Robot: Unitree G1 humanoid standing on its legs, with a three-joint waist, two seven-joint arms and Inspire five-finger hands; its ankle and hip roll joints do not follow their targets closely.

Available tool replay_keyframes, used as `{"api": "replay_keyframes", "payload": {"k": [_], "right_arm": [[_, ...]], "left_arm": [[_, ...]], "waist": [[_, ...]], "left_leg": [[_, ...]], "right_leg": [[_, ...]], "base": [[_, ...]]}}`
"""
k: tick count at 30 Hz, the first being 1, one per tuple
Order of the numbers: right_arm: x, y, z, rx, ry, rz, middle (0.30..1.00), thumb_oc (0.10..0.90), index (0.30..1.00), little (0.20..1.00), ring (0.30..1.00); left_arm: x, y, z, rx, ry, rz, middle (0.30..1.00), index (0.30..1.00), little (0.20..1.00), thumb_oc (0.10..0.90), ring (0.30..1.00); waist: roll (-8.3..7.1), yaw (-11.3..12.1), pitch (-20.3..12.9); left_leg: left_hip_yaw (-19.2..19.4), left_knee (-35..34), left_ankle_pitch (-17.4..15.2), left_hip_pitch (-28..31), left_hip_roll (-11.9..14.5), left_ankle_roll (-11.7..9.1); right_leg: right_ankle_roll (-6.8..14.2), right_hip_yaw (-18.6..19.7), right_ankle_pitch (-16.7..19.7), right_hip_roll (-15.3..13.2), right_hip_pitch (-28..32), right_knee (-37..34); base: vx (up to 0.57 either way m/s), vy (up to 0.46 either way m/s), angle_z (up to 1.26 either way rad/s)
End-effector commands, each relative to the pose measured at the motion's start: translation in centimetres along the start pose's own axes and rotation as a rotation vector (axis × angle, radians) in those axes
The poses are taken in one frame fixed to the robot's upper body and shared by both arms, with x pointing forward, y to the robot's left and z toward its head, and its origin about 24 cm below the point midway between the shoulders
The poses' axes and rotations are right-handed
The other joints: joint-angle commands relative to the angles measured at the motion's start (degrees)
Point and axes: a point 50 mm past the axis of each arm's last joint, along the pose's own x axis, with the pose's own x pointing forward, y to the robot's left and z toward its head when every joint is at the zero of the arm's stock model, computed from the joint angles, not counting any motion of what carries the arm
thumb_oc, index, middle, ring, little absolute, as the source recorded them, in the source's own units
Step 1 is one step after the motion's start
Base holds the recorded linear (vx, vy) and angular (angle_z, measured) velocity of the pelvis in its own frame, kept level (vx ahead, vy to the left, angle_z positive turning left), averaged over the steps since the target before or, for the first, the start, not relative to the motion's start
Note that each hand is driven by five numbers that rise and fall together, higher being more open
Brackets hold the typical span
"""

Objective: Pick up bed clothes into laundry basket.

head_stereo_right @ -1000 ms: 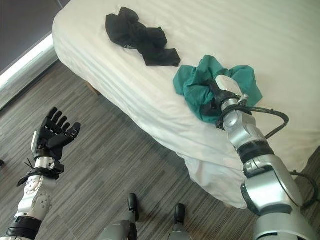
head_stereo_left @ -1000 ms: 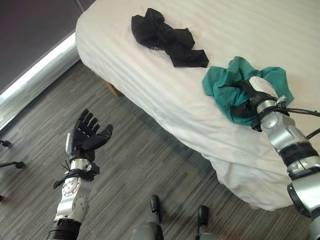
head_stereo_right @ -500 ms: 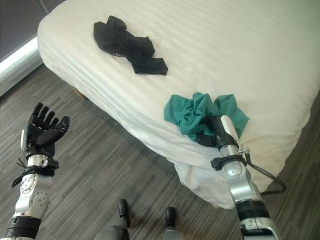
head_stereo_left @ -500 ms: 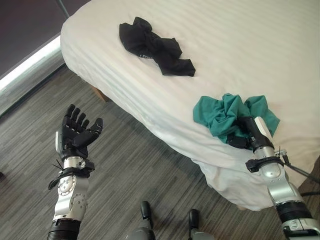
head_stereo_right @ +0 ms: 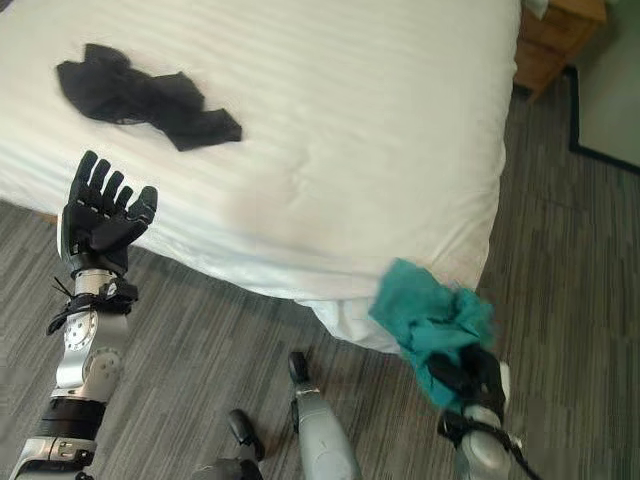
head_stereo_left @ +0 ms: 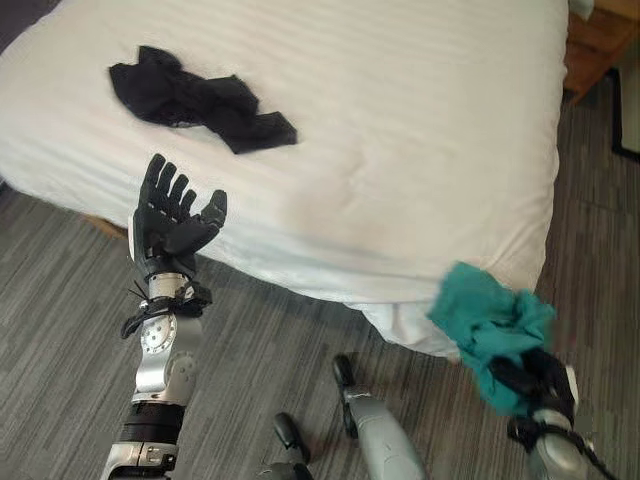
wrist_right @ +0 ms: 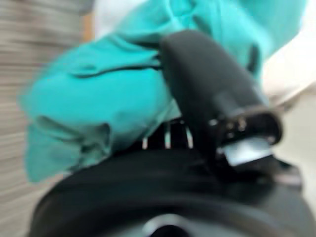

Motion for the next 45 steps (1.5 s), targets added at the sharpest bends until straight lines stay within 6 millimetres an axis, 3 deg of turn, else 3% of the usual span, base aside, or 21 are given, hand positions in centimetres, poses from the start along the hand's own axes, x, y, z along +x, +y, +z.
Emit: {"api": "replay_keyframes", "payload": {"k": [1,2,3,4,6,9,11,14,15,17,20,21,22,25,27,33,34,35,36,41,45], "right_arm": [[1.9,-1.5,8.5,0.028,-0.372,-0.054,0.3,0.4,0.3,0.3,0.3],[1.9,-1.5,8.2,0.079,-0.369,-0.064,0.3,0.4,0.3,0.3,0.3],[1.9,-1.5,8.2,0.079,-0.369,-0.064,0.3,0.4,0.3,0.3,0.3],[1.8,-1.1,8.1,0.051,-0.36,-0.025,0.3,0.4,0.3,0.3,0.3],[1.9,-1.0,8.6,0.014,-0.373,-0.014,0.3,0.4,0.3,0.3,0.3],[2.5,0.0,10.3,-0.009,-0.419,0.017,0.3,0.4,0.3,0.3,0.3],[2.5,0.6,10.4,-0.032,-0.421,0.045,0.3,0.4,0.3,0.3,0.3],[2.5,1.0,10.6,-0.026,-0.425,0.067,0.3,0.4,0.3,0.3,0.3],[2.4,0.7,10.5,-0.022,-0.42,0.06,0.3,0.4,0.3,0.3,0.3],[2.3,0.5,10.4,-0.008,-0.419,0.052,0.3,0.4,0.3,0.3,0.3],[2.3,0.7,10.5,0.032,-0.426,0.048,0.3,0.4,0.3,0.3,0.3],[2.3,0.7,10.5,0.033,-0.425,0.048,0.3,0.4,0.3,0.3,0.3],[2.0,2.2,10.1,0.033,-0.418,0.109,0.3,0.4,0.3,0.3,0.3],[2.1,3.1,10.0,0.03,-0.413,0.14,0.3,0.4,0.3,0.3,0.3],[1.9,3.7,9.6,0.068,-0.397,0.172,0.3,0.4,0.3,0.3,0.3],[1.9,3.7,9.6,0.068,-0.397,0.172,0.3,0.4,0.3,0.3,0.3],[1.8,3.7,9.1,0.072,-0.381,0.186,0.3,0.4,0.3,0.3,0.3],[1.8,3.6,8.1,0.061,-0.346,0.2,0.3,0.4,0.3,0.3,0.3],[1.8,3.3,7.8,0.057,-0.329,0.21,0.3,0.4,0.3,0.3,0.3],[2.5,2.1,8.8,0.06,-0.351,0.182,0.3,0.4,0.3,0.3,0.3],[2.4,2.3,8.3,0.046,-0.331,0.215,0.3,0.4,0.3,0.3,0.3]], "left_arm": [[1.9,-3.4,5.1,-0.057,-0.288,-0.155,0.9,0.9,0.9,0.8,0.9],[2.2,-3.8,4.8,-0.115,-0.283,-0.138,0.9,0.9,0.9,0.8,0.9],[2.2,-3.8,4.8,-0.115,-0.283,-0.138,0.9,0.9,0.9,0.8,0.9],[2.7,-4.0,4.7,-0.122,-0.279,-0.135,0.9,0.9,0.9,0.8,0.9],[2.9,-4.1,4.9,-0.114,-0.285,-0.134,0.9,0.9,0.9,0.8,0.9],[3.2,-3.5,6.2,-0.095,-0.346,-0.102,0.9,0.9,0.9,0.8,0.9],[3.4,-2.8,7.1,-0.058,-0.383,-0.08,0.9,0.9,0.9,0.8,0.9],[3.5,-2.1,8.1,-0.001,-0.415,-0.075,0.9,0.9,0.9,0.8,0.9],[4.2,-2.0,9.9,0.065,-0.463,-0.094,0.9,0.9,0.9,0.8,0.9],[4.6,-2.0,10.4,0.101,-0.475,-0.103,0.9,0.9,0.9,0.8,0.9],[5.4,-1.4,12.5,0.227,-0.525,-0.079,0.9,0.9,0.9,0.8,0.9],[5.5,-1.4,12.5,0.227,-0.525,-0.08,0.9,0.9,0.9,0.8,0.9],[5.9,-1.7,15.2,0.351,-0.601,-0.086,0.9,0.9,0.9,0.8,0.9],[6.2,-1.3,17.0,0.466,-0.641,-0.075,0.9,0.9,0.9,0.8,0.9],[6.2,-1.3,18.0,0.5,-0.669,-0.076,0.9,0.9,0.9,0.8,0.9],[6.2,-1.3,18.0,0.5,-0.669,-0.076,0.9,0.9,0.9,0.8,0.9],[6.3,-0.8,18.2,0.521,-0.662,-0.059,0.9,0.9,0.9,0.8,0.9],[7.2,0.3,19.4,0.723,-0.632,-0.007,0.9,0.9,0.9,0.8,0.9],[7.7,1.1,20.4,0.931,-0.615,0.045,0.9,0.9,0.9,0.8,0.9],[8.8,2.4,23.4,1.394,-0.54,0.093,0.9,0.9,0.9,0.8,0.9],[9.8,1.9,24.4,1.567,-0.511,0.1,0.9,0.9,0.9,0.8,0.9]], "waist": [[0.13,0.76,-2.01],[0.16,0.05,-2.7],[0.09,0.24,-2.57],[1.2,-0.27,-3.48],[1.93,-0.61,-3.53],[4.36,0.62,-4.14],[3.91,1.56,-4.96],[3.5,2.44,-5.42],[3.72,2.04,-6.64],[3.27,2.15,-6.98],[2.55,3.03,-7.73],[2.55,3.11,-7.81],[3.13,3.77,-8.06],[3.44,4.48,-8.15],[3.92,3.7,-7.91],[3.94,3.83,-8.01],[4.18,3.64,-7.89],[4.77,3.58,-7.81],[3.84,4.33,-8.51],[3.6,4.73,-9.48],[3.43,4.43,-9.61]], "left_leg": [[-4.12,21.33,1.92,-3.86,6.73,-4.76],[-0.51,16.29,3.25,-4.24,12.36,-5.25],[-0.27,15.99,3.32,-3.81,12.31,-5.3],[1.61,8.51,8.44,-2.53,17.31,-6.27],[1.49,3.34,11.38,-0.43,17.92,-6.95],[-7.02,-5.18,18.14,-0.17,20.44,-8.86],[-9.76,-5.08,19.03,-0.2,20.7,-9.59],[-12.25,-2.86,17.44,-0.13,19.33,-9.56],[-8.85,-1.63,12.88,-0.51,18.44,-9.03],[-7.43,-1.48,9.71,-0.41,16.98,-8.25],[-6.41,-1.91,7.23,-0.76,12.38,-6.69],[-6.34,-1.94,7.27,-0.83,12.38,-6.68],[-5.32,-5.97,5.8,0.01,8.36,-4.33],[-3.79,-7.18,4.26,0.69,6.83,-3.13],[-3.8,-7.25,4.25,1.05,5.92,-2.69],[-3.68,-7.25,4.28,0.94,5.97,-2.71],[-3.82,-7.25,4.31,1.52,5.76,-2.58],[-3.75,-7.25,2.27,2.49,3.85,-1.27],[-5.98,-7.25,1.15,1.9,1.34,-0.75],[-5.48,-7.25,1.65,1.44,1.58,-0.82],[-5.23,-7.25,1.74,1.39,1.73,-0.93]], "right_leg": [[4.45,2.51,0.9,-1.37,11.45,-11.9],[5.02,2.77,-0.04,-3.31,13.32,-12.67],[5.02,2.95,-0.06,-3.3,13.51,-12.7],[6.01,3.78,-0.59,-4.84,13.59,-12.56],[6.61,4.24,-1.8,-5.39,13.42,-11.67],[8.01,8.77,-3.3,-6.13,12.83,-9.82],[8.88,10.27,-3.5,-7.67,14.79,-10.97],[9.33,11.47,-3.11,-8.66,16.65,-12.59],[10.69,10.87,-2.15,-11.09,18.77,-14.21],[11.93,10.64,-0.89,-13.32,19.38,-15.33],[14.21,11.29,8.46,-16.73,17.81,-15.13],[14.22,11.37,8.53,-16.72,17.67,-15.16],[14.51,11.58,14.29,-17.88,14.34,-12.96],[14.19,8.42,14.53,-17.21,12.41,-10.62],[14.32,9.85,11.9,-12.53,10.92,-8.66],[14.29,9.98,11.92,-12.45,10.67,-8.55],[14.04,10.58,9.76,-9.46,10.11,-8.07],[10.42,7.3,1.53,-2.34,10.03,-8.9],[9.41,6.99,1.72,-1.39,12.51,-12.69],[9.66,5.63,3.39,-1.41,14.93,-18.0],[9.81,5.25,3.67,-1.68,15.54,-19.01]], "base": [[0.13,0.058,-0.3],[0.11,0.084,-0.25],[0.21,0.29,-0.09],[0.14,0.194,-0.09],[0.16,0.259,-0.29],[0.26,0.334,-0.55],[0.35,0.275,-0.82],[0.35,0.244,-0.46],[0.29,0.216,-0.3],[0.3,0.313,-0.01],[0.21,0.278,0.15],[0.24,0.478,-0.09],[0.15,0.373,-0.1],[0.12,0.374,-0.2],[0.06,0.275,-0.27],[0.01,0.039,0.15],[0.09,0.408,0.1],[0.07,0.473,-0.22],[0.05,0.339,-0.33],[0.02,0.003,-0.01],[0.03,-0.004,0.0]]}}
